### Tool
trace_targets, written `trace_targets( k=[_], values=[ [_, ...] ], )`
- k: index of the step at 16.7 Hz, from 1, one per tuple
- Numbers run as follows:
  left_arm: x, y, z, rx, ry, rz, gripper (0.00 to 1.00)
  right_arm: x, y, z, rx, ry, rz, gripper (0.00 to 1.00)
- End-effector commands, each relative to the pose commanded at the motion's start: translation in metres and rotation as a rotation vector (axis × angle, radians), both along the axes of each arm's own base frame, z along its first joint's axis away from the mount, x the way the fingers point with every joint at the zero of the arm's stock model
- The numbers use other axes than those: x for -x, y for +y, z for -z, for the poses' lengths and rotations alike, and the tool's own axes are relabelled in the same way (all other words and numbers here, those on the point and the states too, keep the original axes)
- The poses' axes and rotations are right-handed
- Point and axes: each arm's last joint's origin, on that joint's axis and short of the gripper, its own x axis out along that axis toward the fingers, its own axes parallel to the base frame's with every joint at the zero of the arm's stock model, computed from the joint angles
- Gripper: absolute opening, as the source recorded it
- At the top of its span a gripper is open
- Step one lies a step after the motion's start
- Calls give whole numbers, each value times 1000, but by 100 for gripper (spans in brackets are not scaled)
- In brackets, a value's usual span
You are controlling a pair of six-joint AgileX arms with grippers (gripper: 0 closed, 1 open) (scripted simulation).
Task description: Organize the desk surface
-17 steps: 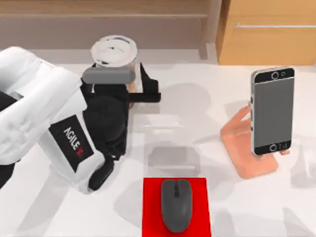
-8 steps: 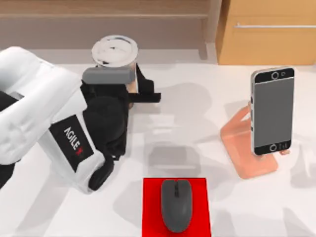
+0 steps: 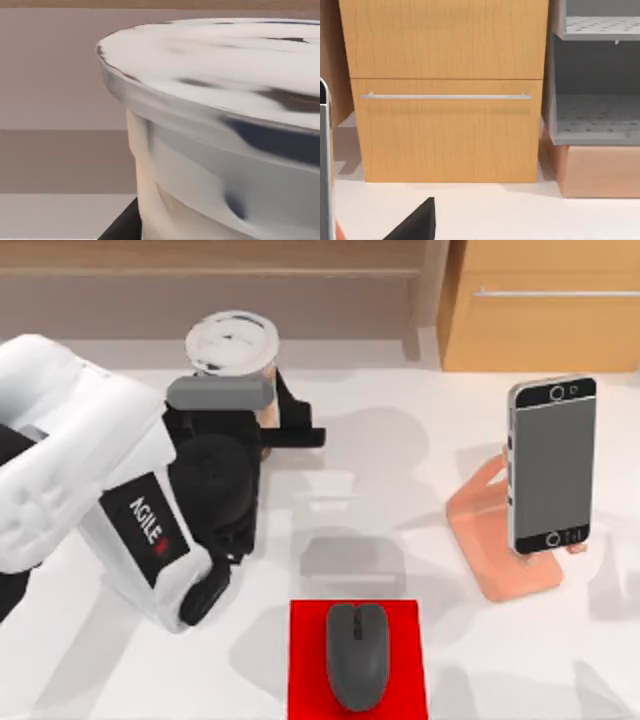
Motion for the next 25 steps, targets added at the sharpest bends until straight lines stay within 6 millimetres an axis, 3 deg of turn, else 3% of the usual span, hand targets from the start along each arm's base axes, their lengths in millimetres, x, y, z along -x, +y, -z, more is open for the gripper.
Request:
trace_targets(
  k=[16,19,25],
  values=[
    [0,-1,-10,-1,-2,2,0,0,0,0,0,0,0,100],
    [-7,-8,-34,50,-79,36,0,0,0,0,0,0,0,100],
    [-29,-13,-105,148,-254,178,0,0,0,0,0,0,0,100]
  ],
)
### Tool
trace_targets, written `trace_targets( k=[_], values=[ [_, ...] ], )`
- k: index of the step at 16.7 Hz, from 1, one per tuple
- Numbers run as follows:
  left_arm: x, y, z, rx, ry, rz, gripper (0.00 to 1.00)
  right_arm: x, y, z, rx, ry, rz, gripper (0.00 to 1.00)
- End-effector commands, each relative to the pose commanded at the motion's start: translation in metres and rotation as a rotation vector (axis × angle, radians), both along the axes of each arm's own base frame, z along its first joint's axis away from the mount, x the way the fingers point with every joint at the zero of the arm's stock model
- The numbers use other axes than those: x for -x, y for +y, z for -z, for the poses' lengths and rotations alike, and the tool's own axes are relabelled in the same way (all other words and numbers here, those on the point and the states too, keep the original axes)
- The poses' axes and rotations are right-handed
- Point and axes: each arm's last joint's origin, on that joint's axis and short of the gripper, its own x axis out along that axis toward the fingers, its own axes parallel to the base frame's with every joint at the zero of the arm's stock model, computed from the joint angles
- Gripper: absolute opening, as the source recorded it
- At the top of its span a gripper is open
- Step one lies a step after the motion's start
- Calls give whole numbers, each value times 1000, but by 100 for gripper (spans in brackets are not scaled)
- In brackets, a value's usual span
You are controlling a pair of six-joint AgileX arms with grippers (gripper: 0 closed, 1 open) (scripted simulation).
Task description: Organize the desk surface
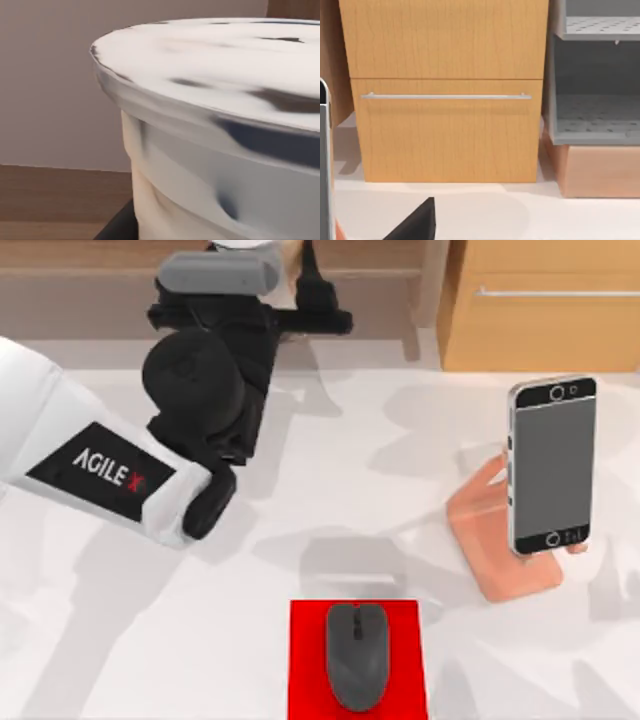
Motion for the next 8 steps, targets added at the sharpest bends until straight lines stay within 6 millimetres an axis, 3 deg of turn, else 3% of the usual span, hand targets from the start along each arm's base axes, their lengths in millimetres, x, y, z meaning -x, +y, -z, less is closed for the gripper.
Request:
trace_targets(
  k=[4,8],
  values=[
    [-23,20,-34,-10,-46,60,0,0,0,0,0,0,0,100],
    [-52,64,-50,-61,-8,61,0,0,0,0,0,0,0,100]
  ],
)
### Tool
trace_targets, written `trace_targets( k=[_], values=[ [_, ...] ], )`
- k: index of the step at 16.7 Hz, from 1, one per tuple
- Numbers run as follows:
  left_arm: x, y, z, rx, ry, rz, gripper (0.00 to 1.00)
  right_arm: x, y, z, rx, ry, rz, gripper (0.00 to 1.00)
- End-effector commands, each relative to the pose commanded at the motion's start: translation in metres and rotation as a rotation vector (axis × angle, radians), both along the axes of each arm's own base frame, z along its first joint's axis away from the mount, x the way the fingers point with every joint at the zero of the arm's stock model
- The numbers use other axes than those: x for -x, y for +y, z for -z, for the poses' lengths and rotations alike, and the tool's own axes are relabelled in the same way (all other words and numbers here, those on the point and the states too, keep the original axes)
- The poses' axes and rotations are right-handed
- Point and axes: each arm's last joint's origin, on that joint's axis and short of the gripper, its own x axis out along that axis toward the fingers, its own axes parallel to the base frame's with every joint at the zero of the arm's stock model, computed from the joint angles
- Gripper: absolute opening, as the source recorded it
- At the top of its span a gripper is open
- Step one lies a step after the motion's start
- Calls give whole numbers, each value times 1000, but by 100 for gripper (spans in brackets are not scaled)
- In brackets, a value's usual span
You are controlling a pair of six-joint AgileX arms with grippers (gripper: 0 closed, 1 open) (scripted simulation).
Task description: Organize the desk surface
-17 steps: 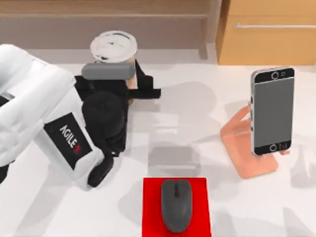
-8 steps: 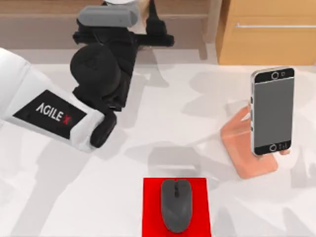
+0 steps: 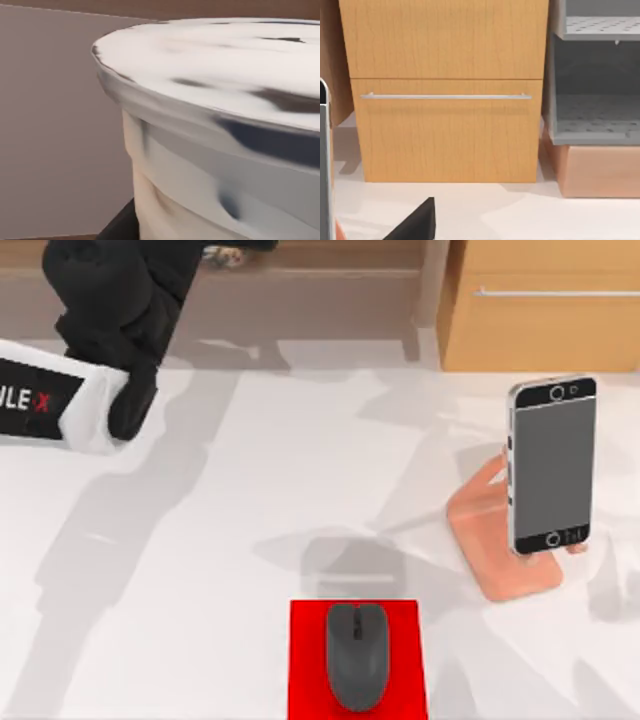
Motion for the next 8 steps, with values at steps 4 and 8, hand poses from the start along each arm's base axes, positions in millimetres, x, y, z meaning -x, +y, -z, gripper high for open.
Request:
trace_targets(
  k=[4,8],
  values=[
    [-26,61,-11,-49,69,-47,0,0,0,0,0,0,0,100],
    [-43,130,-22,-80,139,-127,0,0,0,0,0,0,0,100]
  ],
)
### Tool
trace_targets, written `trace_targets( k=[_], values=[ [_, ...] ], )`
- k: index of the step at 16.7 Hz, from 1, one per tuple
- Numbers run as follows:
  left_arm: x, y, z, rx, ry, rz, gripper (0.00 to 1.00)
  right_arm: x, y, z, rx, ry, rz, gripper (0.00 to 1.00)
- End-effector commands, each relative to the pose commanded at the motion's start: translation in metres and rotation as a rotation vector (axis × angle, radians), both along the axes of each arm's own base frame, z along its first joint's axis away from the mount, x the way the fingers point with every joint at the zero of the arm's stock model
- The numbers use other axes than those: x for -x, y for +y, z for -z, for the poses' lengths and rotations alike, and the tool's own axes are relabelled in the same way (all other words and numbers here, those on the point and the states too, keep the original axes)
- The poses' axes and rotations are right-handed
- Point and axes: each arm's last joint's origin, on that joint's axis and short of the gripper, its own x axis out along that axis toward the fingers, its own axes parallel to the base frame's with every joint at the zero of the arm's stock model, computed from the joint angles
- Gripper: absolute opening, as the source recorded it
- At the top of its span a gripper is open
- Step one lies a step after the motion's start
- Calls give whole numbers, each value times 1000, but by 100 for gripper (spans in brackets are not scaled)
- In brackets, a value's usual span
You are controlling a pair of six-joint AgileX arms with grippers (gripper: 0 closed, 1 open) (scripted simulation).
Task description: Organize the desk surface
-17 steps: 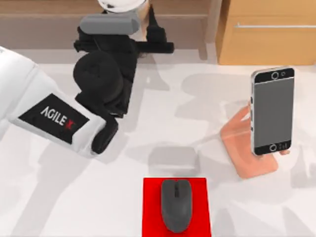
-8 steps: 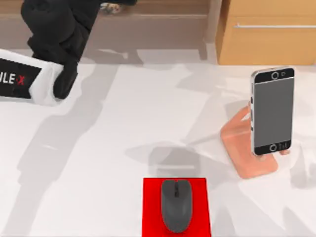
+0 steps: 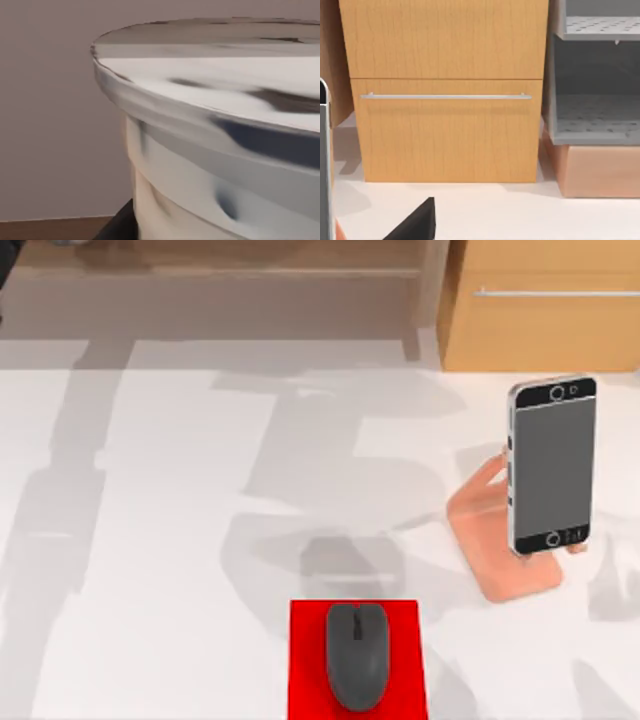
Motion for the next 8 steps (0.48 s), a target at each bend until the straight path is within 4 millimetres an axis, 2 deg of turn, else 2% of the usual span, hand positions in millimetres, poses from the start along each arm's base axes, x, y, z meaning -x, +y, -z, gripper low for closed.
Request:
trace_targets(
  k=[4,6,8],
  values=[
    [-6,59,-8,-16,53,-83,0,0,0,0,0,0,0,100],
    [-7,78,-8,-19,78,-109,0,0,0,0,0,0,0,100],
    [-8,87,-4,-19,103,-118,0,0,0,0,0,0,0,100]
  ],
)
